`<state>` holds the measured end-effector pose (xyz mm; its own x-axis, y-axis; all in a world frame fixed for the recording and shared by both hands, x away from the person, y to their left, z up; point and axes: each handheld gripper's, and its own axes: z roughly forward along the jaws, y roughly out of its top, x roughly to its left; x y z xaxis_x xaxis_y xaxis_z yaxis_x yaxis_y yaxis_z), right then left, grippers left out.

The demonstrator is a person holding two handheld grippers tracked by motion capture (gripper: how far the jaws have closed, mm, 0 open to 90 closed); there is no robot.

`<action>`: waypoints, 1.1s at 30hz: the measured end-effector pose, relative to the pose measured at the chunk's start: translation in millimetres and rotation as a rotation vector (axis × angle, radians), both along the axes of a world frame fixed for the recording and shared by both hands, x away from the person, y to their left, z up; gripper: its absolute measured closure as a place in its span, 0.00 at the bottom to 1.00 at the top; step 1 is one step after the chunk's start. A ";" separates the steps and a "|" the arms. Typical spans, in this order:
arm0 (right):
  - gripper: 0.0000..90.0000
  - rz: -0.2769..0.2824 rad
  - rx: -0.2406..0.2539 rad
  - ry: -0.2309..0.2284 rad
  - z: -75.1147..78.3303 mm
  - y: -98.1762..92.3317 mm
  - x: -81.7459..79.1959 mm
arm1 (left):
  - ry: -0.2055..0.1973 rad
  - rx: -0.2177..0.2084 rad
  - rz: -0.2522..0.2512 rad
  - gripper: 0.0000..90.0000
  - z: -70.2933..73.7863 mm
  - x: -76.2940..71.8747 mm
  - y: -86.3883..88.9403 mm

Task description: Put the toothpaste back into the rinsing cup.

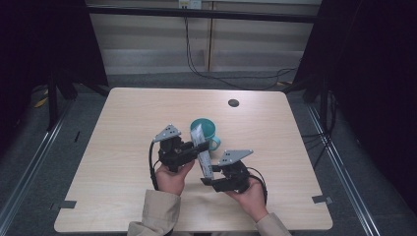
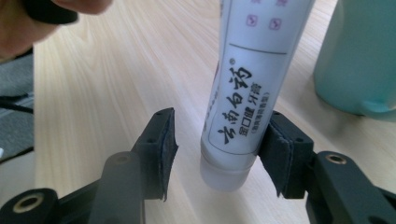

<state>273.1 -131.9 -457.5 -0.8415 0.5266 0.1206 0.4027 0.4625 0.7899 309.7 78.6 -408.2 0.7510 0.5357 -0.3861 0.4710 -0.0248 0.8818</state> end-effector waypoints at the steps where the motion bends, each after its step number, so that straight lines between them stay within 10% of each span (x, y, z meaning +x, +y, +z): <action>1: 0.53 0.003 0.010 0.005 -0.2 1.2 -0.9 | 0.001 -0.006 0.002 0.84 -0.2 0.3 -0.5; 10: 0.44 0.004 0.063 -0.007 -2.2 -2.3 -4.1 | -0.015 -0.023 -0.012 0.85 2.8 0.3 1.3; 19: 0.17 -0.132 -0.064 -0.013 -26.6 -40.9 -3.6 | -0.059 0.007 0.024 0.85 24.3 6.7 22.2; 33: 0.16 -0.202 -0.193 -0.053 -45.8 -60.2 -8.3 | -0.108 0.049 0.074 0.85 50.8 22.5 30.0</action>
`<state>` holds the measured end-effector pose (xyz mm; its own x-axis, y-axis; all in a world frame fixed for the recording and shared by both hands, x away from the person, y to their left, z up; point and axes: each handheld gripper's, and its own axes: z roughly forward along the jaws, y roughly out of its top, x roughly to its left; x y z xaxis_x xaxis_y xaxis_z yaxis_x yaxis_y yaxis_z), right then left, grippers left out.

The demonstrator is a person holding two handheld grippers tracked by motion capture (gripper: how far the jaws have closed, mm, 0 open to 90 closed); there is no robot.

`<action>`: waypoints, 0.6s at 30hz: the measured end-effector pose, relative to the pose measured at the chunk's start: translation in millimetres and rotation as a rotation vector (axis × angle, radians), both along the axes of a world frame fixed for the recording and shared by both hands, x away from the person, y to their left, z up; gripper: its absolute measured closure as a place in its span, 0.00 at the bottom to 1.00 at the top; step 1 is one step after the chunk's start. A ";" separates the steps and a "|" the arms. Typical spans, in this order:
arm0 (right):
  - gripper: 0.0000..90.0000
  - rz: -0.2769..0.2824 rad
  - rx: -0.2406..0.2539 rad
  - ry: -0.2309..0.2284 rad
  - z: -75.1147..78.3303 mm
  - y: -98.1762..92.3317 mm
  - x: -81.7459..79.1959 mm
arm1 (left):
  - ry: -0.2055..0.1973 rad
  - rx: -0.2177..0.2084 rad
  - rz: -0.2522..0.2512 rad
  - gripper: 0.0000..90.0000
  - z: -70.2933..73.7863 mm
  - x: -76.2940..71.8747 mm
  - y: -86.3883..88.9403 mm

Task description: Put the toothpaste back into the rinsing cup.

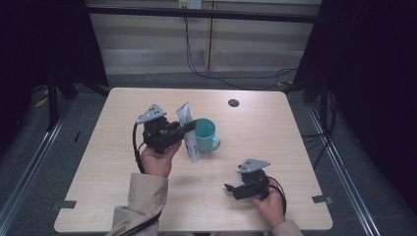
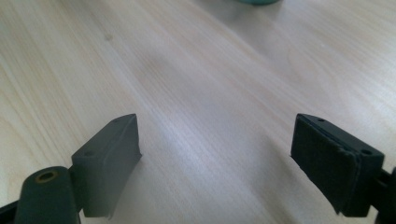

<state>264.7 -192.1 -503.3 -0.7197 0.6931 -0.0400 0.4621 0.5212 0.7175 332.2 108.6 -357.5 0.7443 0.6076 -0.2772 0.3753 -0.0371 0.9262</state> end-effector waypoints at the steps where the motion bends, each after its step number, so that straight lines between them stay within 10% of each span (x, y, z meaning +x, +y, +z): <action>1: 0.16 0.007 -0.001 -0.001 -0.9 -0.5 0.6 | -0.003 -0.006 0.004 0.85 1.4 1.2 -0.5; 18: 0.14 -0.016 0.051 0.040 -7.2 -6.3 3.9 | -0.021 -0.006 0.027 0.85 16.7 20.2 -6.8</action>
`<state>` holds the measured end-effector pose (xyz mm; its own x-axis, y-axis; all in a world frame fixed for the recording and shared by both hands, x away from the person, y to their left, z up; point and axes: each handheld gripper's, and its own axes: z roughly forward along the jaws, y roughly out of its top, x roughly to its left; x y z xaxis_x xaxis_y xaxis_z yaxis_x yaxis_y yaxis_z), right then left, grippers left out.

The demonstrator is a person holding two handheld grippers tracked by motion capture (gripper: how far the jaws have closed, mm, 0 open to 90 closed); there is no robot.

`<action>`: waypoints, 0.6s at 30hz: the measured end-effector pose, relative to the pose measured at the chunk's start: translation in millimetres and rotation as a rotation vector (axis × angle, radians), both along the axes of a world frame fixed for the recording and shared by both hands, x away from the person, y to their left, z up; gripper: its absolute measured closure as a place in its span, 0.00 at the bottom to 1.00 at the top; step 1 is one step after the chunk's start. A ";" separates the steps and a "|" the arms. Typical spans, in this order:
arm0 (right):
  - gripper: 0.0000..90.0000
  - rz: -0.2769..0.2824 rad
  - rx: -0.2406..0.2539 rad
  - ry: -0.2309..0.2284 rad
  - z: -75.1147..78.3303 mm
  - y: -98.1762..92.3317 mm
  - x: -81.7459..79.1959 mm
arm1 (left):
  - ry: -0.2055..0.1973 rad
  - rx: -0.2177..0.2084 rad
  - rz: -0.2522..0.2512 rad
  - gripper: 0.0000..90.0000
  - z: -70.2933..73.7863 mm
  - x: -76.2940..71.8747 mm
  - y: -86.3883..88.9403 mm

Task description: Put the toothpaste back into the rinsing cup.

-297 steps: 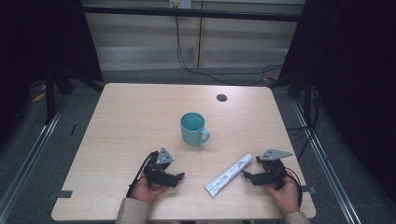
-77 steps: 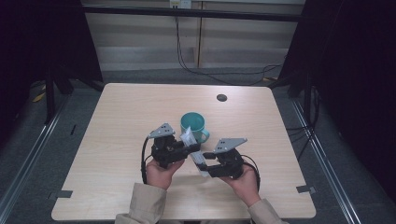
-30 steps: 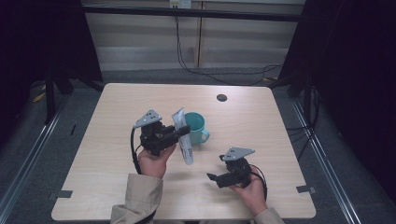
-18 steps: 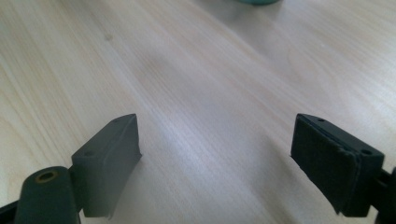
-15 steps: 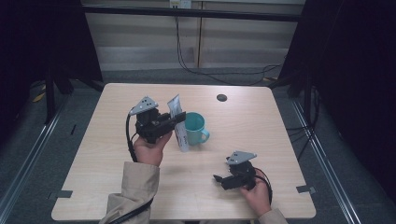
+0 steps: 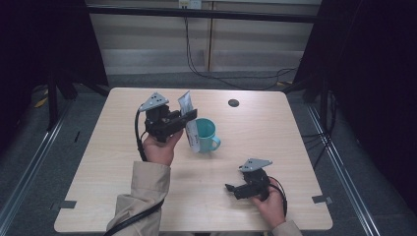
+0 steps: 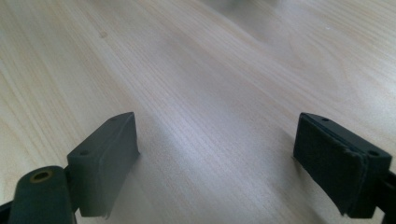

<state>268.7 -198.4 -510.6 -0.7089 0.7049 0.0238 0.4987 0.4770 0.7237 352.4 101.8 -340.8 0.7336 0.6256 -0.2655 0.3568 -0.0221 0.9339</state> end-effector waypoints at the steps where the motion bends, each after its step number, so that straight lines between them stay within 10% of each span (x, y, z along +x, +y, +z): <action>1: 0.14 0.000 0.000 0.000 -0.1 0.0 0.1 | -0.002 0.009 -0.001 0.85 1.4 1.1 0.5; 18: 0.14 0.000 0.001 0.002 0.0 0.0 -0.1 | -0.017 0.000 0.054 0.84 9.0 19.2 -4.3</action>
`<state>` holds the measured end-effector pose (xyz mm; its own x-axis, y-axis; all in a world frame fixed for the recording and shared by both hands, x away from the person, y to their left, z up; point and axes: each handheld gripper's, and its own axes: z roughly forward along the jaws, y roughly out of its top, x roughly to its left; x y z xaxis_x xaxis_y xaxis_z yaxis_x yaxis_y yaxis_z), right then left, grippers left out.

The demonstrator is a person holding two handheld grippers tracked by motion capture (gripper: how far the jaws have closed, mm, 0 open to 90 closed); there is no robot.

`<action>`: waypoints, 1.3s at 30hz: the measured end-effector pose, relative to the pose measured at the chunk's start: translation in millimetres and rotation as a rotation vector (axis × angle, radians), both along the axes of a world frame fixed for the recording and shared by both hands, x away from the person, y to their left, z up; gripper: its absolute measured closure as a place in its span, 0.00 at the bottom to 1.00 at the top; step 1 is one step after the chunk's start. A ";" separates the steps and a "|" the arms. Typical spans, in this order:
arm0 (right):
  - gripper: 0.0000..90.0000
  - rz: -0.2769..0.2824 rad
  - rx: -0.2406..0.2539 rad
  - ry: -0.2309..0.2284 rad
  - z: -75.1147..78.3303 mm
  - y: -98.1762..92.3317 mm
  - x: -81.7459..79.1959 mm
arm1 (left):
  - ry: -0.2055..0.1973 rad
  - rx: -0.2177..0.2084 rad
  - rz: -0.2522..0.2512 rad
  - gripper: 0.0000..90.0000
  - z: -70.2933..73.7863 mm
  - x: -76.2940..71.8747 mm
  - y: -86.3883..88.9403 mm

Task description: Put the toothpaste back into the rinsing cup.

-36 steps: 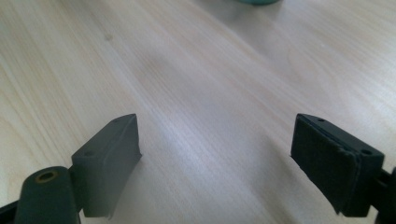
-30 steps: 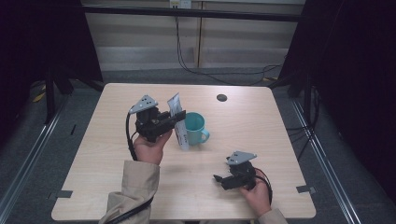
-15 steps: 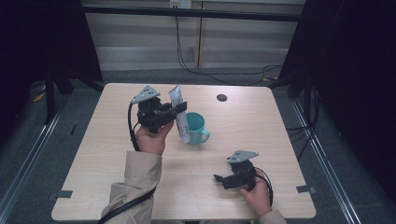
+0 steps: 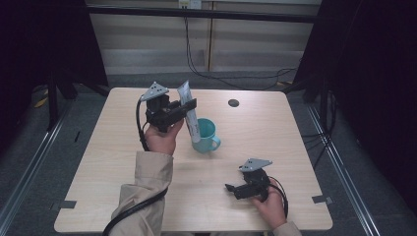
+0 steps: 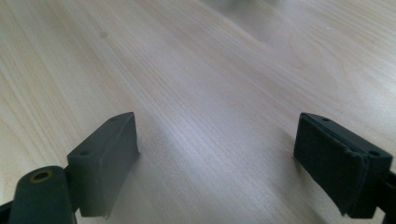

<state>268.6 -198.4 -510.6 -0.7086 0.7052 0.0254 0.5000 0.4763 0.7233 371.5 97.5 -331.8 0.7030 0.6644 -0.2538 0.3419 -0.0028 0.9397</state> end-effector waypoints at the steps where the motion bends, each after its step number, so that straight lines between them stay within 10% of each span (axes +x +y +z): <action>1: 0.14 0.000 0.000 0.000 0.0 0.0 0.0 | 0.001 0.007 0.000 0.84 0.2 1.9 -0.8; 39: 0.14 0.000 0.000 -0.002 0.0 -0.1 0.1 | 0.000 0.023 0.039 0.84 -7.7 41.4 -26.9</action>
<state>268.6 -198.5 -510.6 -0.7083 0.7055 0.0238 0.4989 0.4764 0.7240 412.9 70.6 -339.5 0.6760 0.6972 -0.2385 0.3425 -0.0108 0.9394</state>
